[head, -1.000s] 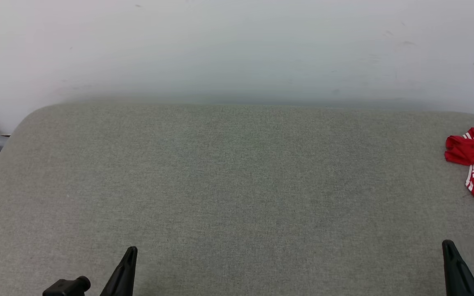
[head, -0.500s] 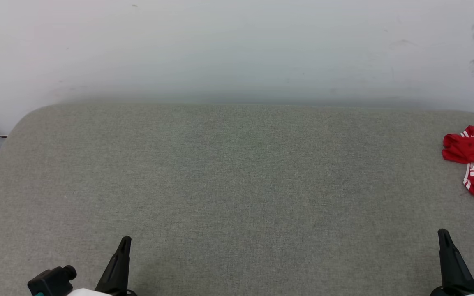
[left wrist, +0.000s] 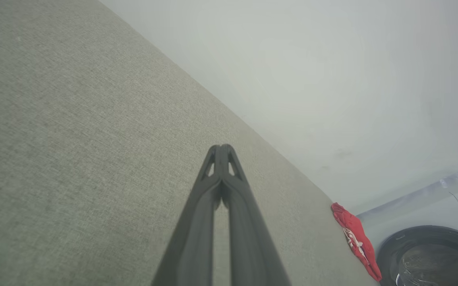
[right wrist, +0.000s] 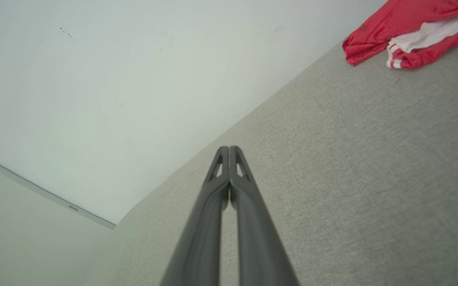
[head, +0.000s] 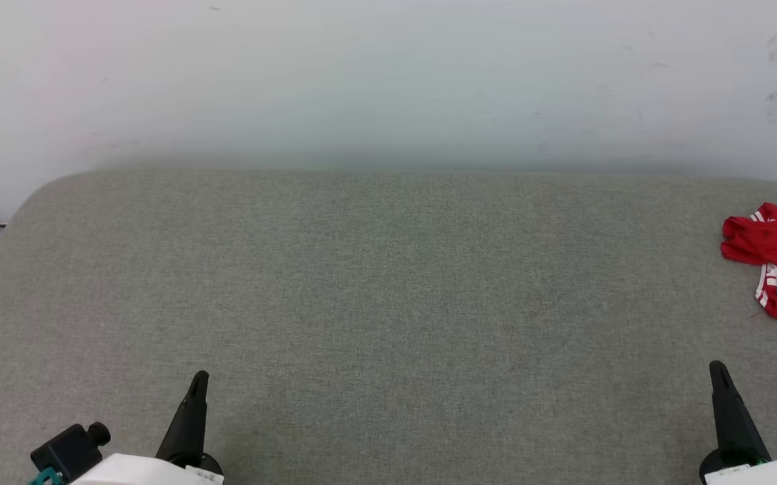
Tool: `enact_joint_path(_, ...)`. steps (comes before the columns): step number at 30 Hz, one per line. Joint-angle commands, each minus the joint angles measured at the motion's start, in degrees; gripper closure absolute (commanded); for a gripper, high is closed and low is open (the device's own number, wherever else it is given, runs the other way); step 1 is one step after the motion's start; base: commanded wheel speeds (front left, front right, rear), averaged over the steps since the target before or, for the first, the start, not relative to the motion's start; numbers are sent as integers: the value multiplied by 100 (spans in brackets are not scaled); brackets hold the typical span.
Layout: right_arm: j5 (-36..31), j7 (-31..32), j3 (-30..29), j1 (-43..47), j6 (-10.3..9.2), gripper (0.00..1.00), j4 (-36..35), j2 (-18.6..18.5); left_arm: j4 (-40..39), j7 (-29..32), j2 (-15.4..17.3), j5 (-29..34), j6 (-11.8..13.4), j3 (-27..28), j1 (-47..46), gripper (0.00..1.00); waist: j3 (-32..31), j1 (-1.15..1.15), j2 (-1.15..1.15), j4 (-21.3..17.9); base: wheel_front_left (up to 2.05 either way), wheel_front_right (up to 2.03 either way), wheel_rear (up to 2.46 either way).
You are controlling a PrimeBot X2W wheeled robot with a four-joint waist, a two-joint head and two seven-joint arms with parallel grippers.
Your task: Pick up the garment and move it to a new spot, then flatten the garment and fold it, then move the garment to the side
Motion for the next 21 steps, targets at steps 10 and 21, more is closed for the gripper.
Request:
enact_joint_path(10,872,208,24,-359,-1,100,148,44,77,193,-78,-816,0,150,-308,100,10,-1,0,-34,0,0,0)
enact_joint_path(21,1578,387,44,-571,-2,100,316,84,190,367,-164,-1479,0,266,-474,100,20,-1,0,-69,0,0,0)
